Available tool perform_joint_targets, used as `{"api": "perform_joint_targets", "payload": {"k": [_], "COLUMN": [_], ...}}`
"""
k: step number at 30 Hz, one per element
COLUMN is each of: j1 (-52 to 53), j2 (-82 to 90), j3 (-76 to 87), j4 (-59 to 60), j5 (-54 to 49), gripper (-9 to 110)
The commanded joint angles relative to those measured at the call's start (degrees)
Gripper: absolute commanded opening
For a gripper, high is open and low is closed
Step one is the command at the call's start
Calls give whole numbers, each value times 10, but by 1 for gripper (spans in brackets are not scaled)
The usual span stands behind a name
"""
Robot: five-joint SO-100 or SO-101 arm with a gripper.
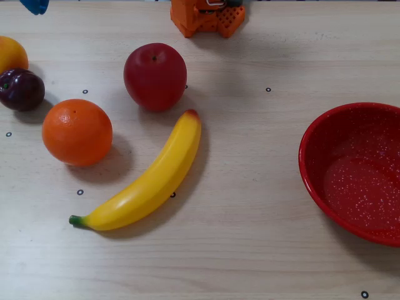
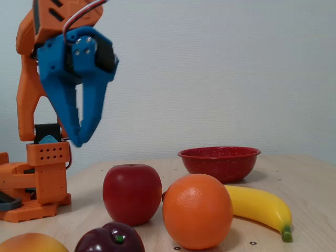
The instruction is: Put plum in the red bowl.
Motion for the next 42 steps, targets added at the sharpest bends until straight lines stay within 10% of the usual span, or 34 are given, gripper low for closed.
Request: {"api": "perform_joint_targets", "payload": {"k": [1, 14, 42], "j1": [20, 52, 15], "j2": [3, -84, -211], "j3": [-72, -138, -156], "j4": [18, 53, -22], "j5": [-18, -12, 221], "gripper": [0, 24, 39]}}
